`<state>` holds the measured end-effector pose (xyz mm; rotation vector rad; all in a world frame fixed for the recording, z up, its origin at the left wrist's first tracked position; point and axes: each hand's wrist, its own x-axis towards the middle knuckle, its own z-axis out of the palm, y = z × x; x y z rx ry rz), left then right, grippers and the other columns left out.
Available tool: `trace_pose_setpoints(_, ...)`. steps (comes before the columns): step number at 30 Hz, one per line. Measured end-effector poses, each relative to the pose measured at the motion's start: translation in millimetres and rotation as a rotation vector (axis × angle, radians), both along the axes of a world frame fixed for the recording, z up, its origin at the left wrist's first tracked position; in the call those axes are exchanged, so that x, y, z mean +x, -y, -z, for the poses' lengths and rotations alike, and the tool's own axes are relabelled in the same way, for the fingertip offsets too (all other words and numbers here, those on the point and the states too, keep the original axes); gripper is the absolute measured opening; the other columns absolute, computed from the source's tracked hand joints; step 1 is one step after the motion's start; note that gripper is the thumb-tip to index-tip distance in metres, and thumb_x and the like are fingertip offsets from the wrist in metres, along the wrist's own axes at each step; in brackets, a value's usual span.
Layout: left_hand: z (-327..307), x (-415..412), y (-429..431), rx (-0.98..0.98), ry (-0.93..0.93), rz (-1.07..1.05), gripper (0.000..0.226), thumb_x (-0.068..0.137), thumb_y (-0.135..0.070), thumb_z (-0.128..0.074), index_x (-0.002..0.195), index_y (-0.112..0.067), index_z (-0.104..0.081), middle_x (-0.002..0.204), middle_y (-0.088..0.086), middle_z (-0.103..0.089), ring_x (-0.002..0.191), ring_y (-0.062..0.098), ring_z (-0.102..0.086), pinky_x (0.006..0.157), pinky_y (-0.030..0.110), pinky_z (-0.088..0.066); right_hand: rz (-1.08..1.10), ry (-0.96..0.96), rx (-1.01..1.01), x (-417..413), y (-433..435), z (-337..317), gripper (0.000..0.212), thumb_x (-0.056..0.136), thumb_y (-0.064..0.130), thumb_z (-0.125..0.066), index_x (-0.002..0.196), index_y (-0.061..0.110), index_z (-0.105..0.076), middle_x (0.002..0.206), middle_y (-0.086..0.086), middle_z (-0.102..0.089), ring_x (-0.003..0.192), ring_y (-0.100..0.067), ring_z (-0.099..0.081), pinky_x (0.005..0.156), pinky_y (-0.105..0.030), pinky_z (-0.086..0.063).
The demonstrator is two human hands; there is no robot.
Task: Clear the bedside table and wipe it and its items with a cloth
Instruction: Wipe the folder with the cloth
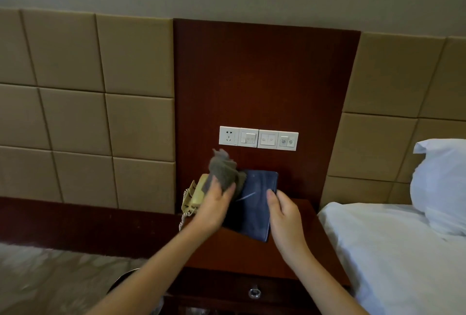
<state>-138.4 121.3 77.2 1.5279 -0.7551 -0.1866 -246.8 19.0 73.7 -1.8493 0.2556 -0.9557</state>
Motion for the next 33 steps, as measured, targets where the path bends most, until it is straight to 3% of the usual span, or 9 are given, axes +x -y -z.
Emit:
trace_pose_setpoints(3,27,-35,9,0.099,0.230,0.155,0.040,0.097,-0.023,-0.045,0.136,-0.032,-0.038,0.131,-0.014,-0.049,0.127,0.002,-0.042,0.112,0.030,-0.032,0.008,-0.024,0.156,7,7,-5,0.030,0.101,0.021,-0.041,0.076,0.017,-0.058,0.069,0.003,-0.057,0.065,-0.004,-0.054,0.058,-0.018,-0.039)
trace_pose_setpoints(7,43,-46,27,0.181,0.555,0.136,0.054,0.099,-0.037,-0.038,0.150,-0.031,-0.020,0.157,-0.013,-0.017,0.146,0.005,-0.003,0.120,0.034,-0.011,-0.021,0.004,0.401,10,15,-15,0.029,0.102,0.020,-0.038,0.090,0.020,-0.065,0.093,-0.004,-0.069,0.091,-0.016,-0.065,0.079,-0.030,-0.051)
trace_pose_setpoints(9,44,-30,29,0.136,0.495,0.108,0.052,0.097,-0.035,-0.038,0.147,-0.038,-0.025,0.156,-0.012,-0.021,0.145,0.008,-0.011,0.120,0.038,-0.015,-0.024,-0.002,0.366,5,18,-15,0.028,0.101,0.019,-0.041,0.088,0.017,-0.066,0.090,-0.007,-0.069,0.088,-0.018,-0.065,0.077,-0.030,-0.052)
trace_pose_setpoints(12,36,3,25,0.079,0.195,0.000,0.030,0.096,-0.037,-0.036,0.124,-0.048,-0.036,0.139,-0.008,-0.044,0.133,0.010,-0.037,0.114,0.045,-0.029,-0.041,-0.028,0.300,-3,15,-14,0.027,0.100,0.021,-0.044,0.086,0.012,-0.065,0.081,-0.008,-0.062,0.075,-0.015,-0.057,0.064,-0.025,-0.043)
trace_pose_setpoints(17,42,-14,18,0.170,0.296,-0.080,0.024,0.100,-0.026,-0.038,0.122,-0.037,-0.040,0.128,-0.011,-0.043,0.130,0.010,-0.037,0.115,0.035,-0.028,-0.004,-0.079,0.299,3,13,-13,0.034,0.099,0.026,-0.045,0.090,-0.002,-0.062,0.091,-0.032,-0.059,0.078,-0.026,-0.055,0.069,-0.037,-0.040)
trace_pose_setpoints(20,50,-48,22,0.247,0.610,0.026,0.050,0.099,-0.027,-0.036,0.148,-0.032,-0.022,0.156,-0.010,-0.018,0.146,0.007,-0.003,0.120,0.032,-0.004,-0.008,-0.106,0.429,6,12,-13,0.029,0.100,0.022,-0.043,0.087,0.013,-0.067,0.089,-0.011,-0.068,0.088,-0.022,-0.064,0.073,-0.032,-0.049)
trace_pose_setpoints(23,51,-39,19,0.358,0.856,0.046,0.055,0.099,-0.037,-0.025,0.147,-0.034,0.001,0.157,-0.014,0.007,0.142,0.000,0.019,0.115,0.023,0.013,-0.072,-0.075,0.665,6,14,-13,0.030,0.101,0.022,-0.041,0.091,0.015,-0.068,0.094,-0.008,-0.070,0.091,-0.022,-0.065,0.072,-0.032,-0.050)
trace_pose_setpoints(29,55,14,-14,0.404,0.554,-0.078,0.037,0.101,-0.028,-0.037,0.137,-0.028,-0.042,0.143,-0.012,-0.035,0.136,0.001,-0.022,0.119,0.037,-0.017,-0.172,-0.096,0.843,-4,25,-13,0.030,0.100,0.027,-0.043,0.114,0.010,-0.064,0.109,-0.014,-0.069,0.097,-0.030,-0.065,0.076,-0.042,-0.053)
trace_pose_setpoints(33,63,24,-28,0.430,0.501,-0.075,0.039,0.100,-0.029,-0.041,0.139,-0.027,-0.041,0.144,-0.017,-0.028,0.140,0.004,-0.018,0.115,0.020,-0.016,-0.305,-0.234,0.893,-11,33,-11,0.026,0.097,0.026,-0.048,0.114,0.012,-0.063,0.098,-0.011,-0.071,0.089,-0.027,-0.067,0.069,-0.040,-0.052)
